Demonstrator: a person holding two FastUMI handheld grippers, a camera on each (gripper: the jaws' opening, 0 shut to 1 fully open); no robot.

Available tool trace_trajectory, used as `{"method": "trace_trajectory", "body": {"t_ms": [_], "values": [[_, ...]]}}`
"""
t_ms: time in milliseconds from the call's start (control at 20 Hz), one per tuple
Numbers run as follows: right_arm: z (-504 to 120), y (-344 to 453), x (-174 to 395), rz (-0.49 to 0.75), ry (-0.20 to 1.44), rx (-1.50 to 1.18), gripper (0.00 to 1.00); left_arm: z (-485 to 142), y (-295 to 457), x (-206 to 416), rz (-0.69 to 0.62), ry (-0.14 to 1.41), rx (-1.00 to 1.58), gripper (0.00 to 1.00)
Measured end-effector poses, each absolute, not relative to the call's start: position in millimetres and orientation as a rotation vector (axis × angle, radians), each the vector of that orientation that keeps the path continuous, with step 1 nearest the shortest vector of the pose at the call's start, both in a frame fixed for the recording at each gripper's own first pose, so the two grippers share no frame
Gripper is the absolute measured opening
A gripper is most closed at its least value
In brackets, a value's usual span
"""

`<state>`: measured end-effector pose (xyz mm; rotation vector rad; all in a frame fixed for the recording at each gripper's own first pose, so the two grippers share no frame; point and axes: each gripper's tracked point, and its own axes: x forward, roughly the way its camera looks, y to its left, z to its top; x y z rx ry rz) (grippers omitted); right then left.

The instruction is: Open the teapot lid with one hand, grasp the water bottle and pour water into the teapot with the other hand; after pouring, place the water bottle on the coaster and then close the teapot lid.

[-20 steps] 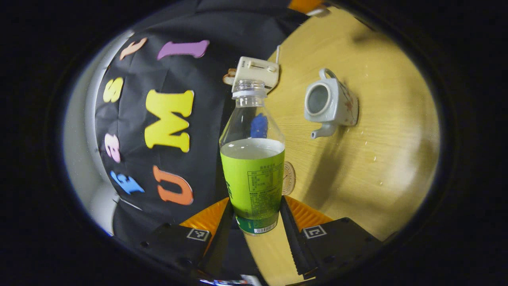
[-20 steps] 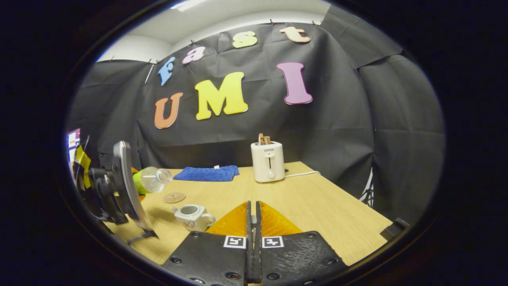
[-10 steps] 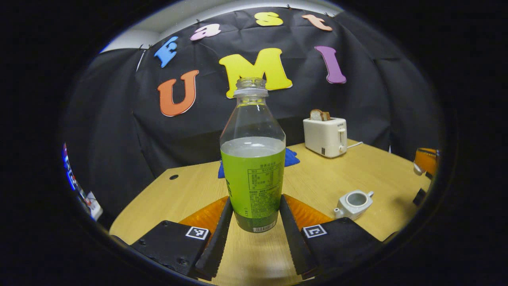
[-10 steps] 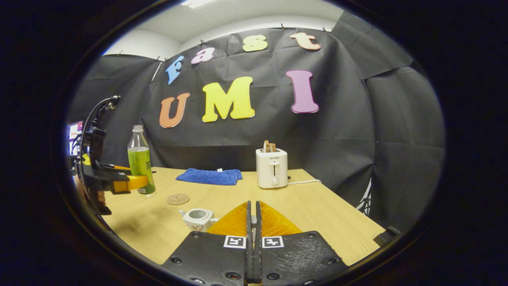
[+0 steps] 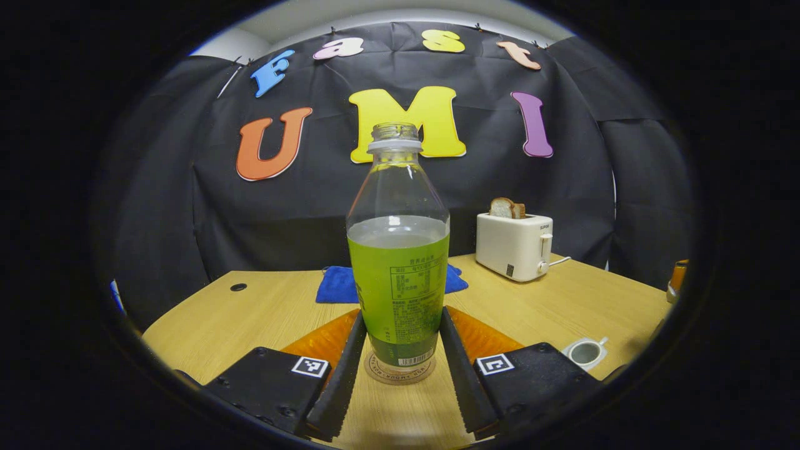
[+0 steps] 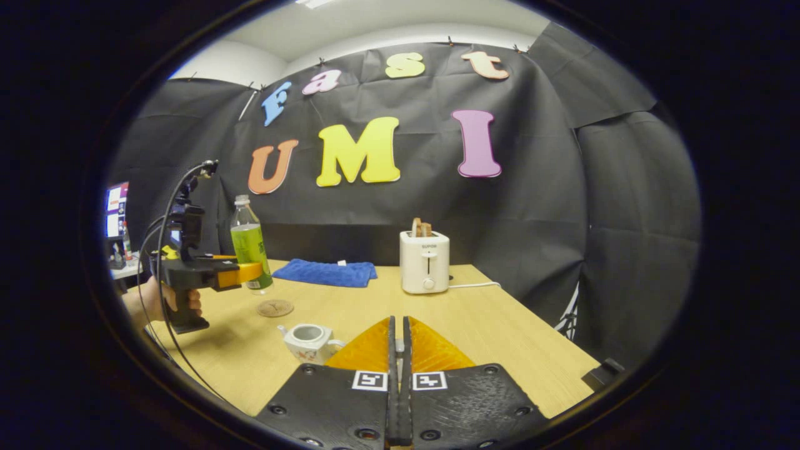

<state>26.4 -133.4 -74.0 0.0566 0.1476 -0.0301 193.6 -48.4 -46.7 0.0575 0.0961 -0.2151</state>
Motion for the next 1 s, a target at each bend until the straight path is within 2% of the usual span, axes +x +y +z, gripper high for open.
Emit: {"method": "trace_trajectory", "body": {"t_ms": [350, 850, 1000], "values": [[-93.3, -134.7, 37.0, -0.047, 0.191, 0.063, 0.0, -80.9, -55.0, 220.4, -0.24, 0.189, 0.07, 0.72], [-102.8, -123.3, 44.7, -0.025, 0.213, 0.064, 0.0, -96.4, -45.9, 226.5, -0.234, 0.215, 0.064, 0.72], [-101.2, -124.2, 44.4, -0.03, 0.209, 0.065, 0.0, -95.8, -44.3, 226.0, -0.23, 0.217, 0.072, 0.77]]}}
